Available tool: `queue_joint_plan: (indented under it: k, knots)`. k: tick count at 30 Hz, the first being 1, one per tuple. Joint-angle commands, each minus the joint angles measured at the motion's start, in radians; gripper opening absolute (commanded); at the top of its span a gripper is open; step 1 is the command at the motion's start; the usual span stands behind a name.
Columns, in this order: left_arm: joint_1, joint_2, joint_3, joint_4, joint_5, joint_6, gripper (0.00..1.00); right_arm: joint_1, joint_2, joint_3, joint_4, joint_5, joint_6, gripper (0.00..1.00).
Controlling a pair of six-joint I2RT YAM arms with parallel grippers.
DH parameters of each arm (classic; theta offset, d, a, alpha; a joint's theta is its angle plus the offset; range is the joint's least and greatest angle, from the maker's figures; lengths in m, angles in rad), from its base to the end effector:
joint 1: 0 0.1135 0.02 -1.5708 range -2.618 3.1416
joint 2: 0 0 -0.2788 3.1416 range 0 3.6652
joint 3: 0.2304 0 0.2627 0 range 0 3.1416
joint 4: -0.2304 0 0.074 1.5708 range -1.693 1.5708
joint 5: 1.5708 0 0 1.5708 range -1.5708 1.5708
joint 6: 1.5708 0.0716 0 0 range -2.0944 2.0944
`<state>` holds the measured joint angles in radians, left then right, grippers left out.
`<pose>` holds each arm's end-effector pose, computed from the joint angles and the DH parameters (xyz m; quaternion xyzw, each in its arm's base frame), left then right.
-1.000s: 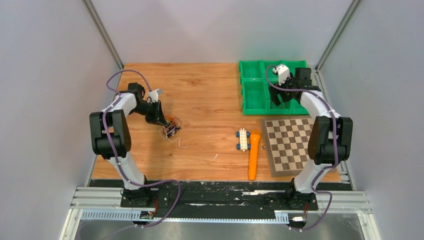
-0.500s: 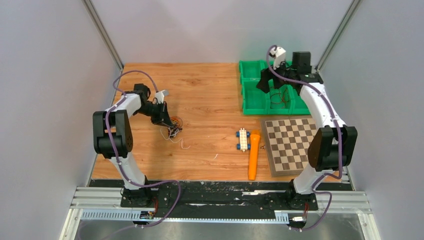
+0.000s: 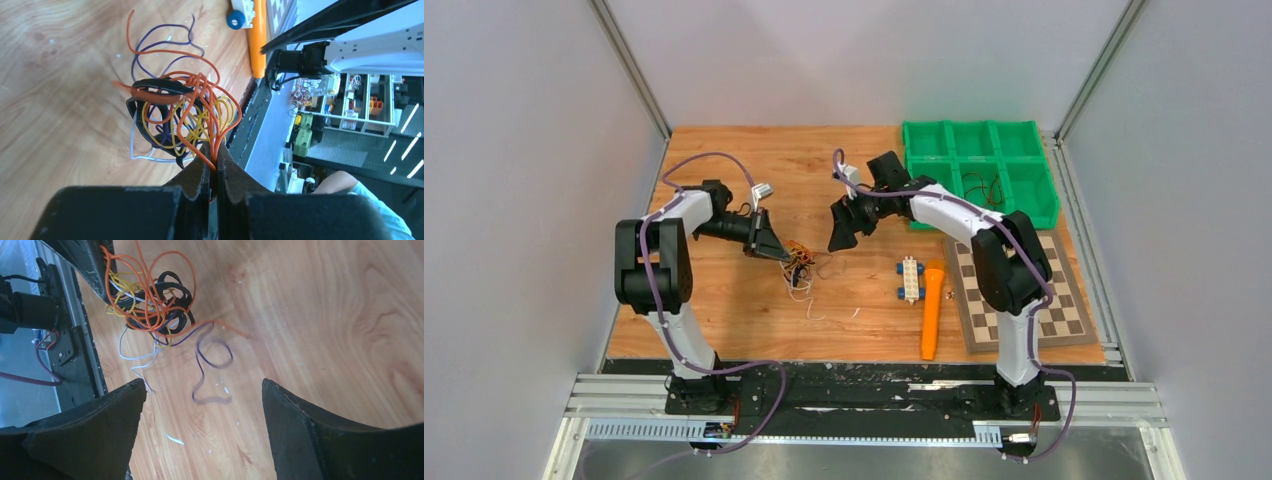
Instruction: Untangle the cables
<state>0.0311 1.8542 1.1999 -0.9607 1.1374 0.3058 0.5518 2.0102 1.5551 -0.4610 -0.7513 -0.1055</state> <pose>0.3347 -0.0546 0.1692 0.1036 0.8361 -0.5339 0.0719 0.3760 0.2889 0.2071 -0.3960 0.7957 0.4050 0.2148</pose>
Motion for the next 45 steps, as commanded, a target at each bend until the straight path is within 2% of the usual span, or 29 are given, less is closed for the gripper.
queue_joint_plan:
  k: [1, 4, 8, 12, 17, 21, 22, 24, 26, 28, 29, 30, 31, 33, 39, 45]
  knots:
    - [-0.005, -0.073, -0.011, -0.012, 0.052, -0.003, 0.13, 0.011, -0.013, -0.024, 0.119, -0.067, 0.056, 0.85]
    - [-0.003, -0.048, -0.067, 0.128, -0.120, -0.130, 0.29, 0.022, -0.006, -0.057, 0.146, -0.056, 0.058, 0.84]
    - [-0.002, -0.005, -0.075, 0.173, -0.231, -0.190, 0.39, 0.045, 0.003, -0.093, 0.164, -0.003, 0.033, 0.80]
    - [-0.001, 0.010, -0.051, 0.176, -0.332, -0.201, 0.40, 0.077, 0.022, -0.117, 0.166, 0.039, 0.002, 0.77]
    - [-0.001, 0.002, -0.066, 0.184, -0.320, -0.197, 0.41, 0.129, 0.037, -0.111, 0.165, 0.050, -0.008, 0.78]
    - [-0.003, -0.002, -0.064, 0.176, -0.309, -0.186, 0.47, 0.176, 0.065, -0.090, 0.166, 0.089, -0.020, 0.78]
    - [-0.003, -0.002, -0.062, 0.176, -0.304, -0.187, 0.49, 0.186, 0.077, -0.083, 0.165, 0.113, -0.023, 0.76]
    - [-0.003, 0.001, -0.056, 0.177, -0.303, -0.190, 0.49, 0.193, 0.104, -0.065, 0.165, 0.166, -0.026, 0.65]
    - [-0.003, 0.006, -0.051, 0.177, -0.311, -0.191, 0.48, 0.192, 0.122, -0.049, 0.158, 0.225, -0.027, 0.49]
    - [-0.003, 0.012, -0.048, 0.178, -0.320, -0.189, 0.42, 0.182, 0.110, -0.050, 0.148, 0.248, -0.043, 0.25]
    - [-0.003, 0.013, -0.049, 0.177, -0.340, -0.187, 0.31, 0.175, 0.091, -0.056, 0.143, 0.250, -0.045, 0.11]
    - [-0.003, 0.017, -0.049, 0.177, -0.356, -0.188, 0.25, 0.166, 0.068, -0.066, 0.136, 0.250, -0.045, 0.02]
    - [-0.002, 0.020, -0.047, 0.174, -0.395, -0.188, 0.12, 0.158, 0.034, -0.079, 0.130, 0.243, -0.047, 0.00]
    - [0.005, 0.025, -0.043, 0.168, -0.432, -0.176, 0.01, 0.141, -0.059, -0.109, 0.116, 0.225, -0.062, 0.00]
    - [0.050, 0.019, -0.044, 0.168, -0.489, -0.166, 0.00, 0.050, -0.312, -0.144, 0.085, 0.213, -0.154, 0.00]
    - [0.107, 0.003, -0.053, 0.158, -0.558, -0.144, 0.00, -0.167, -0.434, -0.027, 0.084, 0.185, -0.152, 0.00]
